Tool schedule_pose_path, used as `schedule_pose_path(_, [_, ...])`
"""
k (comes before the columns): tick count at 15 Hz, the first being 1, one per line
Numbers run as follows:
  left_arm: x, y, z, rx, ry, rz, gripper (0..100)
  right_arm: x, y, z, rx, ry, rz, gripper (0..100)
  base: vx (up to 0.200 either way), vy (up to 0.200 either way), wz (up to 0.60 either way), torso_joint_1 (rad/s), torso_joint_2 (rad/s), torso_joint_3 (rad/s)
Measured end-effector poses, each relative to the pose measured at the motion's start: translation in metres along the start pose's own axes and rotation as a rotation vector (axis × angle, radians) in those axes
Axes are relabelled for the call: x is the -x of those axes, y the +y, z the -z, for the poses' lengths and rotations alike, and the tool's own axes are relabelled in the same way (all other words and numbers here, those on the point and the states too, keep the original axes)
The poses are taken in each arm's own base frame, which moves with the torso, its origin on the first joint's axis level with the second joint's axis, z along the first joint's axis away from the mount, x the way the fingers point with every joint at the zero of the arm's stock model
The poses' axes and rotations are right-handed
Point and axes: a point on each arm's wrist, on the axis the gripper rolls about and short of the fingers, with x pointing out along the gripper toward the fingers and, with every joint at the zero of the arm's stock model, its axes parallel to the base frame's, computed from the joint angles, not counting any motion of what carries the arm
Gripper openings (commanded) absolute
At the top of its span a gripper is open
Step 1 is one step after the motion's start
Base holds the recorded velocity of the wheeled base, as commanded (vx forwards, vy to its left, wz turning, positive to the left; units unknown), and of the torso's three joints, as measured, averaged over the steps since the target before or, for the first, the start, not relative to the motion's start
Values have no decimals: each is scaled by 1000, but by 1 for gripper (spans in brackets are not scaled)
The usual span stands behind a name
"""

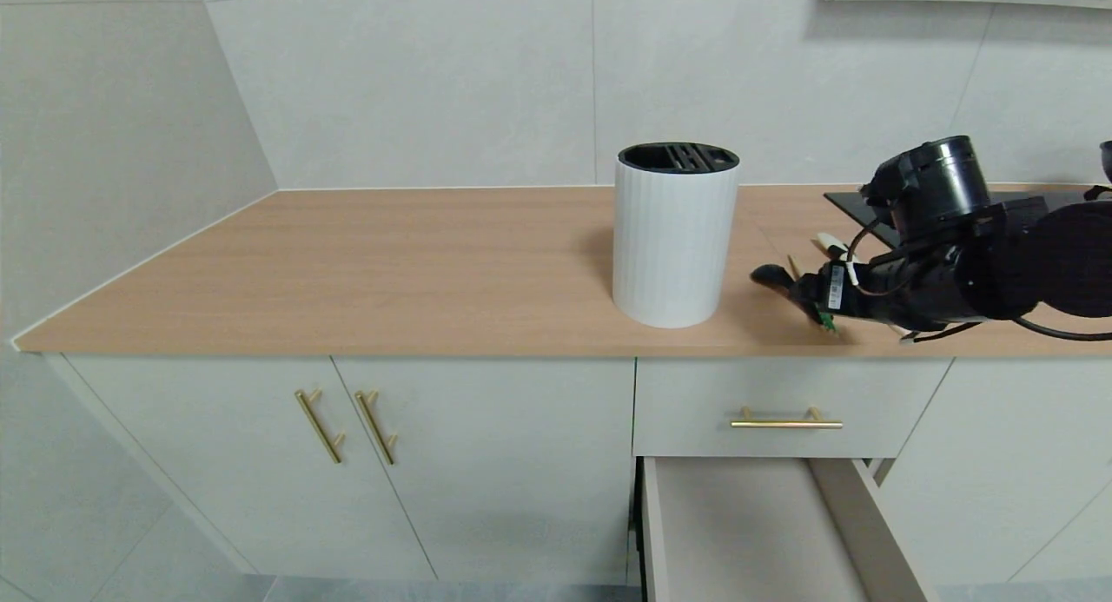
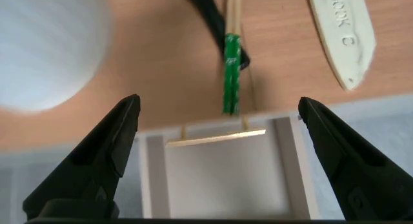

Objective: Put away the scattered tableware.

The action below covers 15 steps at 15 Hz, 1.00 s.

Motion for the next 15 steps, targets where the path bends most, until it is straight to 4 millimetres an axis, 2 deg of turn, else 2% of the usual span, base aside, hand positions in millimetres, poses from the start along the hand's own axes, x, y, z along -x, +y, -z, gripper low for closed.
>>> schedule_pose_path(5, [0, 0, 0, 0, 0, 0, 100, -30, 1, 8, 0, 27, 34, 100, 0, 0, 0, 0, 0, 0])
schedule_pose_path(11, [0, 0, 0, 0, 0, 0, 100, -41, 1, 13, 8, 43, 47, 100, 0, 0, 0, 0, 0, 0])
schedule_pose_path(12, [0, 0, 0, 0, 0, 0, 100, -41, 1, 13, 8, 44, 48, 0, 0, 0, 0, 0, 0, 0])
schedule_pose_path(15, [0, 0, 0, 0, 0, 0, 100, -42, 0, 13, 8, 47, 50, 0, 0, 0, 0, 0, 0, 0])
